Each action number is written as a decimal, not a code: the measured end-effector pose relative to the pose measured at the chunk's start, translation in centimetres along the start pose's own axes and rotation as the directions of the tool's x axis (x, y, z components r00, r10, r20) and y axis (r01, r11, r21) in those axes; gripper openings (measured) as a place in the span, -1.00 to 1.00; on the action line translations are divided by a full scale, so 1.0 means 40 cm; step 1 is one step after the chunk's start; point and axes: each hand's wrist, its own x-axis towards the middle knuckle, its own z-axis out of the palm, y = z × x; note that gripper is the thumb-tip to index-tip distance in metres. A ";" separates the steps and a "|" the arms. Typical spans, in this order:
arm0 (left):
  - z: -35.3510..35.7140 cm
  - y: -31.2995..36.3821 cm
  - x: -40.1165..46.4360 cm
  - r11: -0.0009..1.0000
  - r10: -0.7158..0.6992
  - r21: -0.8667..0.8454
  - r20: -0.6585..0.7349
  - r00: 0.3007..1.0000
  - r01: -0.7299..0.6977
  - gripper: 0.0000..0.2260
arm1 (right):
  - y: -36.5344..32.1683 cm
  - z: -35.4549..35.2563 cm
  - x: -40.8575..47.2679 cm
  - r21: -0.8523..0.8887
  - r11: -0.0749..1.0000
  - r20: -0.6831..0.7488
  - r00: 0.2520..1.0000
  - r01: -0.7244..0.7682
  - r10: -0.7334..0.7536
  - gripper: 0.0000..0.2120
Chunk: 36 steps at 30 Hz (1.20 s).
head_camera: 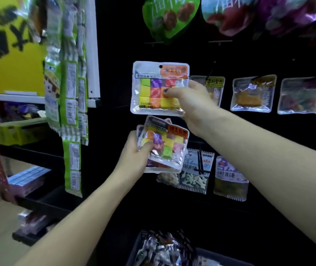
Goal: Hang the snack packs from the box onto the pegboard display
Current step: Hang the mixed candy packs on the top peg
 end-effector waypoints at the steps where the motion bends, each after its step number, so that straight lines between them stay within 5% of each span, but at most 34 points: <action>1: 0.003 -0.003 0.003 1.000 -0.007 0.011 0.019 1.000 0.007 -0.83 | -0.001 0.013 0.018 0.005 1.000 -0.020 1.000 -0.002 0.003 -0.76; 23: 0.075 -0.035 0.084 0.997 -0.072 0.018 -0.051 0.996 0.073 -0.81 | 0.022 0.059 0.135 -0.077 0.994 -0.106 0.991 0.077 -0.085 -0.53; 29: 0.099 -0.032 0.093 0.995 -0.050 0.078 -0.065 0.997 0.055 -0.83 | 0.017 0.052 0.133 -0.053 0.995 -0.114 0.989 0.083 -0.089 -0.75; 36: 0.120 -0.053 0.085 0.971 0.054 0.239 -0.145 0.988 -0.018 -0.91 | 0.045 0.040 0.143 -0.029 0.997 -0.089 0.993 0.074 -0.076 -0.74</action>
